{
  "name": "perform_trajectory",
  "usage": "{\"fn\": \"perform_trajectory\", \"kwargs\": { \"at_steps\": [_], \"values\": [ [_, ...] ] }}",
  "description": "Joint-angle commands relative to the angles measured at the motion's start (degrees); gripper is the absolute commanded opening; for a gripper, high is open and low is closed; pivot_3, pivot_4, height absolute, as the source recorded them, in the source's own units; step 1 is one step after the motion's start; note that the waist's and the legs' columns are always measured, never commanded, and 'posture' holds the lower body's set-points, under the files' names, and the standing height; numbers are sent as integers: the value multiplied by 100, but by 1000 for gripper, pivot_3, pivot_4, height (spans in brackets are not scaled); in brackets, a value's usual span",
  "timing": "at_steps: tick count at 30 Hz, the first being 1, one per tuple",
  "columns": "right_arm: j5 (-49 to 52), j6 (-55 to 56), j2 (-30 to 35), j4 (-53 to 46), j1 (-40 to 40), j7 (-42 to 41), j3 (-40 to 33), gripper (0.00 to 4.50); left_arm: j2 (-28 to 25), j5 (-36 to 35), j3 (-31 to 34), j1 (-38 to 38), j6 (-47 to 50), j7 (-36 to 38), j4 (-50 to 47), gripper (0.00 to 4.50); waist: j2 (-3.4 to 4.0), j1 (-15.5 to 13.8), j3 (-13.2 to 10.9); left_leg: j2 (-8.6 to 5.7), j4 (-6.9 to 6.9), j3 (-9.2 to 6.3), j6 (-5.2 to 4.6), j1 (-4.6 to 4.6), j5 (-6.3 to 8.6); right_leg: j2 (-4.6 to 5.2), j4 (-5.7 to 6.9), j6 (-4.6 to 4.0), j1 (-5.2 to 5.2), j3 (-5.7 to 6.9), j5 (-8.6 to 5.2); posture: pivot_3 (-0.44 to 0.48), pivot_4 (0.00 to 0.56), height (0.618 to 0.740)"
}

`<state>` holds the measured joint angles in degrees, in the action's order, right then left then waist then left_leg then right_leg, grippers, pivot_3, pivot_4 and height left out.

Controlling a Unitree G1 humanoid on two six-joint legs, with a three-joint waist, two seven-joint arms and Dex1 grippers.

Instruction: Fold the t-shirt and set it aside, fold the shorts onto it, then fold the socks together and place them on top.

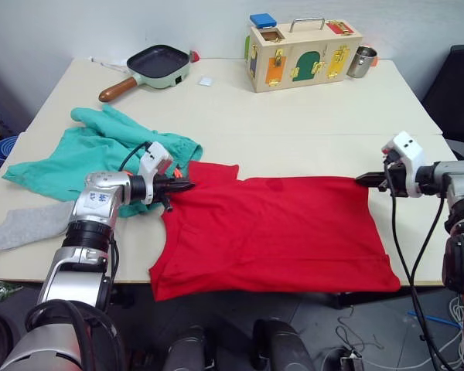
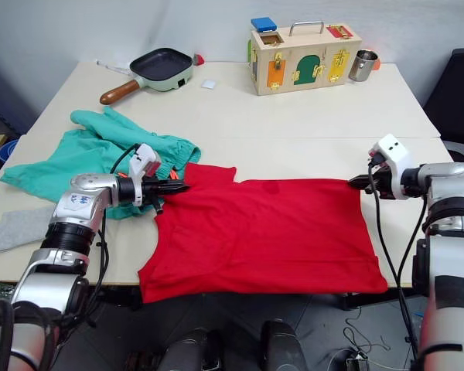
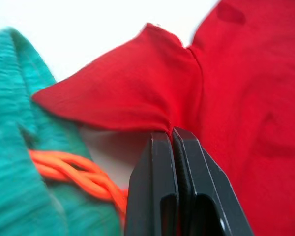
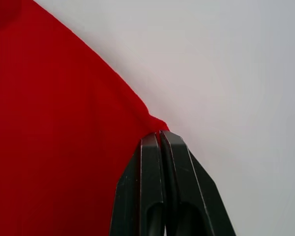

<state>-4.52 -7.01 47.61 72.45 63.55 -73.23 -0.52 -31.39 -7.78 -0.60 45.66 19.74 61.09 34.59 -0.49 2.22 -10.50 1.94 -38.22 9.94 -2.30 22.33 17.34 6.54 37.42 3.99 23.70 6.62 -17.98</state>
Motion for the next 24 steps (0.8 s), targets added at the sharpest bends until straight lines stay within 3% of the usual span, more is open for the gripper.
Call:
{"fn": "perform_trajectory", "kwargs": {
  "at_steps": [1,9,16,24],
  "values": [
    [204,-7,180,-255,-104,-272,-161,31,-129,-207,135,-49,106,63,-458,0,0,-5,0,0,-1,0,0,-1,0,0,1,0,-1,-1,0,0,150,740],
    [486,36,323,-479,-395,-612,-300,31,-173,-347,198,-205,312,-108,-886,0,0,-39,0,0,-4,0,0,-1,0,1,1,0,-1,-2,0,0,150,740],
    [607,488,244,-395,-594,39,-546,31,55,-342,338,-17,-60,-616,-468,0,0,-45,0,-1,-5,0,0,-1,0,4,1,0,-1,-3,0,0,150,740],
    [831,424,389,-447,-720,-260,-713,31,-51,-532,347,-100,13,-288,-713,0,0,-44,0,-1,-4,1,0,-1,0,1,1,0,-1,-1,0,0,150,740]
  ]
}}
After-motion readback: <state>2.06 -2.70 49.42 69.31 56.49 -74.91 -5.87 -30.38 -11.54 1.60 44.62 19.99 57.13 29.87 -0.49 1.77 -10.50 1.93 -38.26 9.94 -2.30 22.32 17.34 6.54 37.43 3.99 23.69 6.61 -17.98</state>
